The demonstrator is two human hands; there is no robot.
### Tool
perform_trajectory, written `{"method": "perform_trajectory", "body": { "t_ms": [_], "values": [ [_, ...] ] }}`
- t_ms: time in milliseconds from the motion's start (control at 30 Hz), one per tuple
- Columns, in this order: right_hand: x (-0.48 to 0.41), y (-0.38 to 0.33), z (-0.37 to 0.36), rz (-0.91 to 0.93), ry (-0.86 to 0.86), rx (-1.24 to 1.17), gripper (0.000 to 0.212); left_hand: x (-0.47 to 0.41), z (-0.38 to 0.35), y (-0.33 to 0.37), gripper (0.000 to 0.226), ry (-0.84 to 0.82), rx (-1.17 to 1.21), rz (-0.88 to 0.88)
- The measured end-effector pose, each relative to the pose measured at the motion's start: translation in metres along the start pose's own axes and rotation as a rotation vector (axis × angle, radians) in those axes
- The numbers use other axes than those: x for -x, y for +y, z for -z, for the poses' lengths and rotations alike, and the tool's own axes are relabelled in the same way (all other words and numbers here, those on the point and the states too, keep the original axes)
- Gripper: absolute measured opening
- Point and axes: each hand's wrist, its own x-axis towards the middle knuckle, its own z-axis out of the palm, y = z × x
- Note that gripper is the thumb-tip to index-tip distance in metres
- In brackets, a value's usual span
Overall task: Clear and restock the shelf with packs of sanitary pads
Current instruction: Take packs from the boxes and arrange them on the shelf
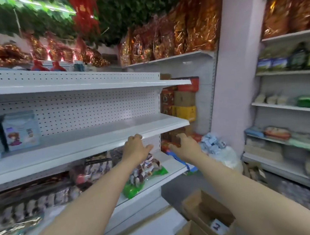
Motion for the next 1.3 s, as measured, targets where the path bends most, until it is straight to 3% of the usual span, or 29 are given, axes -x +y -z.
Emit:
{"method": "perform_trajectory", "body": {
  "t_ms": [367,800,1067,1300],
  "values": [
    [-0.133,0.19,0.035,-0.189,-0.002,0.072,0.062,-0.139,-0.194,0.103,0.054,-0.128,0.09,-0.076],
    [-0.342,0.376,0.045,-0.274,-0.151,0.106,0.067,-0.326,-0.394,0.164,0.051,-0.21,-0.005,0.03],
    [-0.505,0.508,0.002,-0.151,-0.3,0.129,0.064,-0.42,-0.531,0.174,0.057,-0.201,-0.052,0.266],
    [-0.603,0.613,-0.066,-0.112,-0.54,0.097,0.059,-0.461,-0.649,0.164,0.065,-0.23,-0.022,0.538]
  ]
}}
